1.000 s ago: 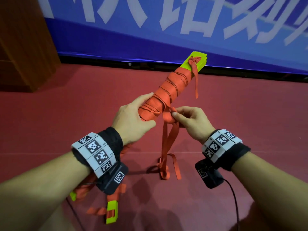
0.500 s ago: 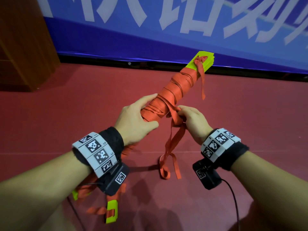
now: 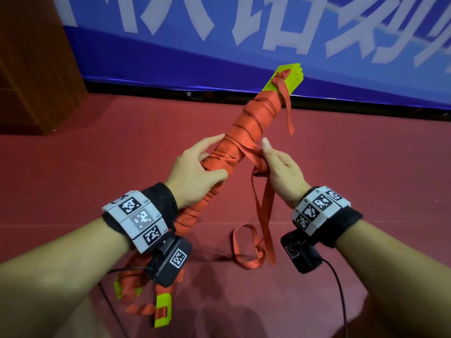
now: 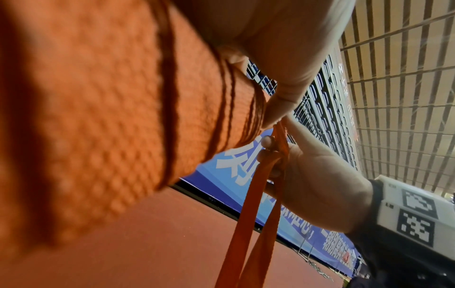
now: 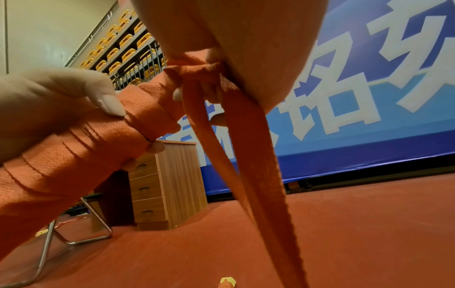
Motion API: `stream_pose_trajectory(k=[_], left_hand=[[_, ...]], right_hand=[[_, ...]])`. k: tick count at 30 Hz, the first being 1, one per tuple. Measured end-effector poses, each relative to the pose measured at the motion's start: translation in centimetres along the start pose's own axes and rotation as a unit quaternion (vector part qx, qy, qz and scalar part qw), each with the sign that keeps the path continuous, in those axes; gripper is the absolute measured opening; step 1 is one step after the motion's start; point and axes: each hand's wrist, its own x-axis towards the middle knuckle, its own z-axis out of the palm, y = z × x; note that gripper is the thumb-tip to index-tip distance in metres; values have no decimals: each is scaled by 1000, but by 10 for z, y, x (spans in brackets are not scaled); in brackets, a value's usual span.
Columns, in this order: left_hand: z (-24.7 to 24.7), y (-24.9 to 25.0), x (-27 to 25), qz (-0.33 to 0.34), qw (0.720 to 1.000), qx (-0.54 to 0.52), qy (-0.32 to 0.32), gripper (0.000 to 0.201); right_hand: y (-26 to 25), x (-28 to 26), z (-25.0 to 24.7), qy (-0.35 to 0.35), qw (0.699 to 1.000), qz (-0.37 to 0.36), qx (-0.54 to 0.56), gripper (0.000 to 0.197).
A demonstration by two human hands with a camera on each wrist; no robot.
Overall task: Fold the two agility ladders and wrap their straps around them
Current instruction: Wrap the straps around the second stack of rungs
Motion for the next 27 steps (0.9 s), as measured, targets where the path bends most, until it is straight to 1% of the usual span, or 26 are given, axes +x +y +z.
stream_pose_trajectory(k=[2, 4, 5, 9, 13, 16, 18, 20, 21, 22, 23, 24, 26, 27], left_hand=[[0, 1, 0, -11, 999, -30, -9, 80], [0, 2, 0, -21, 998, -53, -26, 79], [1, 3, 0, -25, 997, -62, -34, 79], [3, 3, -1, -37, 991, -109, -63, 80], [2, 2, 1, -58, 982, -155, -89, 81], [4, 5, 0, -73, 972, -190, -121, 76], [4, 5, 0, -86, 966, -202, -140, 73], [3, 4, 0, -97, 961, -197, -167, 70], [3, 4, 0, -98, 961, -182, -183, 68], [3, 3, 0, -88, 966, -148, -193, 64], [3, 0, 1, -67, 974, -93, -194, 61], [3, -3, 2, -42, 982, -23, -184, 62], [4, -11, 4, 1, 983, 113, -148, 80], [6, -13, 5, 13, 980, 151, -129, 87]], right_hand=[[1, 1, 0, -4, 1000, -19, 5, 52], [4, 0, 0, -12, 999, -38, -19, 43], [4, -1, -1, -13, 999, -38, -22, 39], [5, 0, -5, -16, 1000, -17, 15, 37], [6, 3, -6, -1, 999, -35, -2, 32], [6, 4, -6, -3, 999, -34, 2, 33], [3, 3, -6, -29, 999, -34, 15, 36], [0, 1, -6, -51, 998, -32, 30, 53], [0, 0, -6, -56, 997, -29, 40, 59], [1, -2, -5, -54, 997, -25, 50, 60], [1, -3, -3, -50, 997, -17, 60, 59], [2, -3, -1, -40, 997, -4, 67, 55], [4, -3, 5, -15, 998, 17, 63, 41], [4, -3, 7, -6, 998, 23, 55, 37]])
